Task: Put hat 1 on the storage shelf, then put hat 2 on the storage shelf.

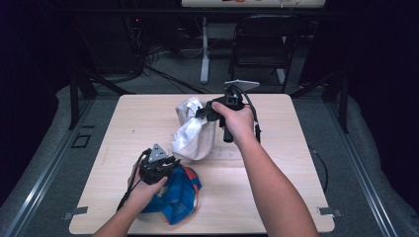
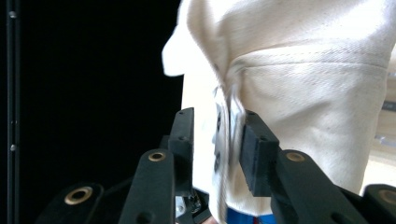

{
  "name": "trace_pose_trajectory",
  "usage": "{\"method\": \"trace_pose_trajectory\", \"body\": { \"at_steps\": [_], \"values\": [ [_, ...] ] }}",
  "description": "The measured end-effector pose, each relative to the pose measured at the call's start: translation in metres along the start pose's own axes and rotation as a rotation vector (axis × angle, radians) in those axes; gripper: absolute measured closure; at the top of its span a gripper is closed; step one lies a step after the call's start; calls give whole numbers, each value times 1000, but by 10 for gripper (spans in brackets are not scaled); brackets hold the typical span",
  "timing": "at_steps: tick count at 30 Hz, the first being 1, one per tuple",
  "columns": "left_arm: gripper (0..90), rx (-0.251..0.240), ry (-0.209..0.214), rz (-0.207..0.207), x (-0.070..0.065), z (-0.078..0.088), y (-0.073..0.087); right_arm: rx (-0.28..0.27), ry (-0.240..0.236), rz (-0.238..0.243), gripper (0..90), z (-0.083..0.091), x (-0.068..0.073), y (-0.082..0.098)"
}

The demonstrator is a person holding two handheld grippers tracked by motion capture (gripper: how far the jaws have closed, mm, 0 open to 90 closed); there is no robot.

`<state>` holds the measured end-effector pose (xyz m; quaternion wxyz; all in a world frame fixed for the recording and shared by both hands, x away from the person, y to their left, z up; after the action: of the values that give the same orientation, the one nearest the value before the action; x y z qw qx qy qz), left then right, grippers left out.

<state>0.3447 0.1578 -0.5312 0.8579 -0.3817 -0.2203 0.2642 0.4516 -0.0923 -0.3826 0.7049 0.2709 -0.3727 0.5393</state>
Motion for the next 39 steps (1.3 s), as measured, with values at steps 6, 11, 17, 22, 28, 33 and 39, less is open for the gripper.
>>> {"method": "trace_pose_trajectory", "body": {
  "at_steps": [6, 11, 17, 22, 28, 33, 39],
  "values": [
    [654, -29, -3, 21, 0, 14, 6, -16, -31, 43, 645, 23, 0, 5],
    [605, -40, -2, 54, 5, 30, 18, -30, -50, 76, 617, 48, -8, 12],
    [570, -20, -40, 107, 19, 48, 37, -59, -23, 101, 603, 59, -34, 21],
    [540, 6, -75, 168, 32, 54, 55, -110, 13, 116, 598, 59, -56, 30],
    [515, 10, -103, 193, 44, 59, 72, -106, 84, 176, 598, 46, -78, 50],
    [512, 6, -105, 218, 48, 61, 77, -94, 132, 223, 597, 33, -94, 66],
    [516, 16, -106, 232, 49, 60, 81, -81, 185, 260, 597, 18, -111, 81]
  ]
}}
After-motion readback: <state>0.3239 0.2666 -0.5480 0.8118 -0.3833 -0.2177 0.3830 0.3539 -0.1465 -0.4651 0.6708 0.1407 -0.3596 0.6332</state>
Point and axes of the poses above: each handheld gripper's, and its own axes: z roughly backward along the jaws, y roughly out of its underside, x roughly to its left, the point moved 1 cm from there along -z, roughly forward along the jaws, and after that the axes turned 13 degrees about -z, right-handed, at the moved point
